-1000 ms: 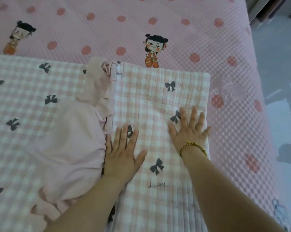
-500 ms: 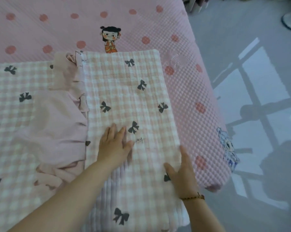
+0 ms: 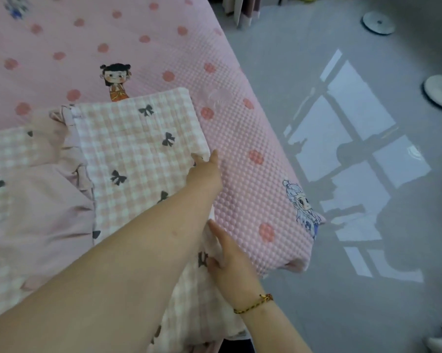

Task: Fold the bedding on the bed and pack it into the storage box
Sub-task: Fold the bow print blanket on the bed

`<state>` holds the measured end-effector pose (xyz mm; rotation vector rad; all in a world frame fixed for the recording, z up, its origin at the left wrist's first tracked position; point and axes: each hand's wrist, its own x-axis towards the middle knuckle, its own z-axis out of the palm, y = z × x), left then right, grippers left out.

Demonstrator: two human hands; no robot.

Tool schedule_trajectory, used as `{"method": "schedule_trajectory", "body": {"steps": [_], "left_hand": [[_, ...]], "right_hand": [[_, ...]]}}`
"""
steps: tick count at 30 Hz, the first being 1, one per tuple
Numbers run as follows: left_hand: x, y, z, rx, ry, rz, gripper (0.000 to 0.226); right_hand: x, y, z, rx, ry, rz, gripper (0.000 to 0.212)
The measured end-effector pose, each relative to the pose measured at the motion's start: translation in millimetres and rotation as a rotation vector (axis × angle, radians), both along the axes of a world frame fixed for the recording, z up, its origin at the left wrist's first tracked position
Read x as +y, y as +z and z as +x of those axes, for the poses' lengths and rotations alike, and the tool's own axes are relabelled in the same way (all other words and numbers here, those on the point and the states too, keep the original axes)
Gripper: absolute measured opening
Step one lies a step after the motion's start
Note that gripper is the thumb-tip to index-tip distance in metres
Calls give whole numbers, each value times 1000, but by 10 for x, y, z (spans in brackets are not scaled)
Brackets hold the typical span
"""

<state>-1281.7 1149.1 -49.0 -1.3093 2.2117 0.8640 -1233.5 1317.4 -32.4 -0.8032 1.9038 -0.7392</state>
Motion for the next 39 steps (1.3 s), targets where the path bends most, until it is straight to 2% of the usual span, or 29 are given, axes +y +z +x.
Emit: {"method": "schedule_trajectory", "body": {"steps": [4,9,15,18,21,26,30,31,33,34,36,38,39], "left_hand": [[-98,138,308,165,40,75,70],[-411,554,1126,383,184,-26,57],[-975,1194,2557,490,251,-175,60],[-1241,1314,3383,524,289,-210,63],[-1472,1288,4030,540,345,-250,65],[-1832,957,4853,479,490,-248,66],[-1940,453,5273,398,628,-124,75],[-1935,319,5358,400,716,-74,75],[-1908,177,5430,404,847,4,70],[-1912,109,5439,388,888,35,70],[-1906,18,5403,372,932,57,71],[-1924,-58,5351,394,955,58,59],[-1932,-73,5333,410,950,53,49]], "right_hand": [[-63,149,151,-29,74,-92,60],[-442,406,641,-38,214,-216,59],[-1061,843,1833,14,351,-324,58],[-1351,946,2588,12,403,-298,55],[-1607,914,3113,22,473,-310,55],[-2026,699,3773,2,668,-192,59],[-2033,365,3901,-25,831,-75,59],[-2026,271,3871,60,766,-128,52],[-2013,142,3704,408,424,-309,42],[-2033,85,3582,547,300,-316,42],[-2097,57,3322,667,170,-61,55],[-2160,12,3075,645,251,268,61],[-2191,-29,2992,677,296,352,64]]}}
